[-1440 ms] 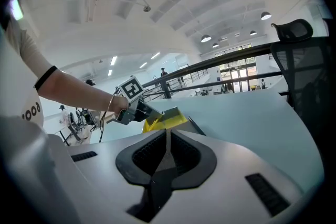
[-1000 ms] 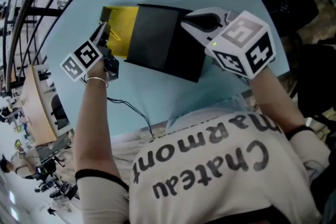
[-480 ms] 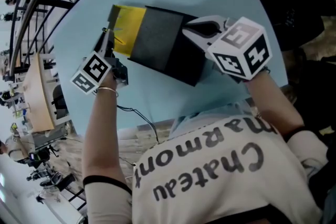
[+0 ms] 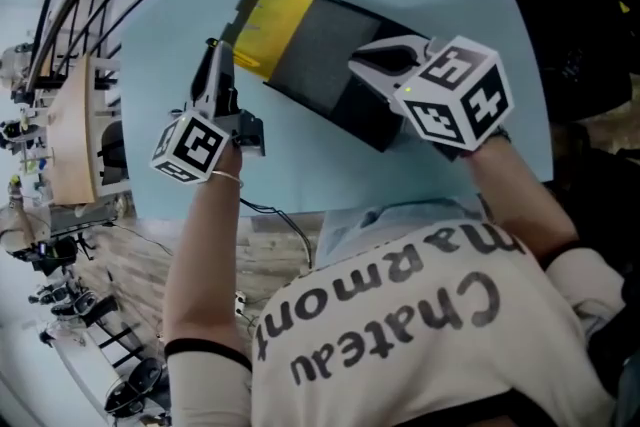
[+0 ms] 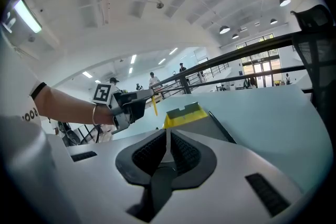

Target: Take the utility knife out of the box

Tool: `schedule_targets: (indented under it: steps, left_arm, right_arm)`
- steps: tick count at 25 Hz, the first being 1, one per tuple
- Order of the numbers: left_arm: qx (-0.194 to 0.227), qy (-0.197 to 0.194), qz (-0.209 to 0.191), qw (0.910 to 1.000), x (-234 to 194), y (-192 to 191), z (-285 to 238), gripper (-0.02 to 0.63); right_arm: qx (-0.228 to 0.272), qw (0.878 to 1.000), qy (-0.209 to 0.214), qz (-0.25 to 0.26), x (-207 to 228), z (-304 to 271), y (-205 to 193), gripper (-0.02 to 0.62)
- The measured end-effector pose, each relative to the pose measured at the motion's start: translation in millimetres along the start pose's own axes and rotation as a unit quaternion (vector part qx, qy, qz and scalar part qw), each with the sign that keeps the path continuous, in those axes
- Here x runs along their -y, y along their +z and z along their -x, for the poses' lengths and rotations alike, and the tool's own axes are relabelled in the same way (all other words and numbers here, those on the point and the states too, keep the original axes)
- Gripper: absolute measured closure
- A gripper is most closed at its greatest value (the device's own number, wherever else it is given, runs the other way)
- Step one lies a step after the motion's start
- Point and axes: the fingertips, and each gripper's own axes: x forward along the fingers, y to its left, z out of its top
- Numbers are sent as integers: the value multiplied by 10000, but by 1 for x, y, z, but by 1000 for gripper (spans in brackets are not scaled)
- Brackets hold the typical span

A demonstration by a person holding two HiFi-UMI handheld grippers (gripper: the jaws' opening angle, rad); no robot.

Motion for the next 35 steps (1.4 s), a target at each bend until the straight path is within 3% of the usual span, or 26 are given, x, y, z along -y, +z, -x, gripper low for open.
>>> schedule_targets:
  steps: [11,19,22,27,32,35]
  left_arm:
    - [-523,-547,40,9971,51,-31,49,543]
    - [-246,-811,515,9951,74,-41,135,543]
    - [-132,-850,503,9950,84,-49,172,543]
    - [5,-729,397,9965,111,-56,219,543]
    - [-147,-330,659,9972,124,-75,262,543]
    - [34,-154,844,9963,130,-72,282,543]
  right_arm:
    - [-90,9996,197,172,-49,-20,-7,546]
    - [-220,9990,302,228,-122,-31,-34,546]
    - [-383,9978,398,372,-154,-26,-53,546]
    - [-432,9956,476,687,-190,-17,-60,546]
    - [64,9955,769,555,-234,-7,-55,546]
    - [78,9947,746,699,-247,7,-59,546]
